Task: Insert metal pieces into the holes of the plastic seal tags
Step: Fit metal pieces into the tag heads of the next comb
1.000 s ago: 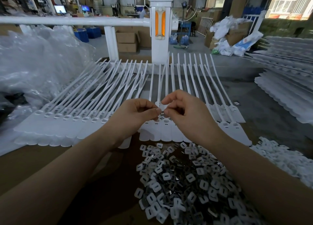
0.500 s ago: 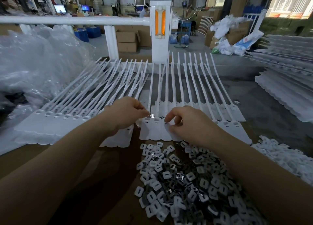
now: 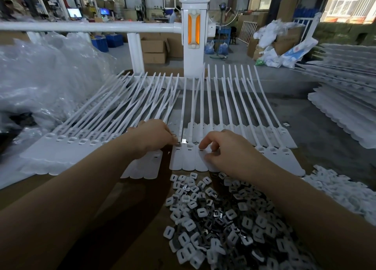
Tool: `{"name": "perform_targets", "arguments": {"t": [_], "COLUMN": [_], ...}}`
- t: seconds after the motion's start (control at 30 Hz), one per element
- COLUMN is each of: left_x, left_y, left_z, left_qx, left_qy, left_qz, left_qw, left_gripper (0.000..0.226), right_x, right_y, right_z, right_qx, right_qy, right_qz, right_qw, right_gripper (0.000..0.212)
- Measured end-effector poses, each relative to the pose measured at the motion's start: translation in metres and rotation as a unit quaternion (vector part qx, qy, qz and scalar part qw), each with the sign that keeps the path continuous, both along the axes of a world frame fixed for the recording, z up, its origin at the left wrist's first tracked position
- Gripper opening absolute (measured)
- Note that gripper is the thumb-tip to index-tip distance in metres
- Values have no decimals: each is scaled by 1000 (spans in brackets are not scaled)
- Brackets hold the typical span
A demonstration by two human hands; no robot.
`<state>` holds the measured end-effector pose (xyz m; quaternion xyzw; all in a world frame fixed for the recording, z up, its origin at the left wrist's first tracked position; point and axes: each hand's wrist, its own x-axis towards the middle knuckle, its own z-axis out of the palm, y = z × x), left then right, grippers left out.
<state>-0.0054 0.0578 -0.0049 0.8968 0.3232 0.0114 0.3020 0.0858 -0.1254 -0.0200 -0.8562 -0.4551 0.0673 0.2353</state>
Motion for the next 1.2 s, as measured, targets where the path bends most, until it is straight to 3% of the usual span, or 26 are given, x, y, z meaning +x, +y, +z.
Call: {"name": "perform_targets", "arguments": {"t": [0.2,0.37,1.1,1.2], "left_x": [0,-1,-3,-6], "left_y": [3,4,9,6], "left_z": [3,2,-8,-5], "left_qx": [-58,-29,-1,44], "left_qy": [-10,-2,-21,-47], "left_qz": [-11,-19,-25,-44], "left_qw": [998,999,999,997], "left_gripper": [18,27,22,19], "right_x": [-2,-4,-2,-1], "right_y": [0,1,1,0], "right_z": [-1,0,-1,-1], "right_qx": [5,1,0,8], "right_qy": [5,4,14,20], "right_qz": [-4,-8,-12,-10], "right_qw": [1000,1000,1000,1000], "right_gripper": [17,17,17,17]}}
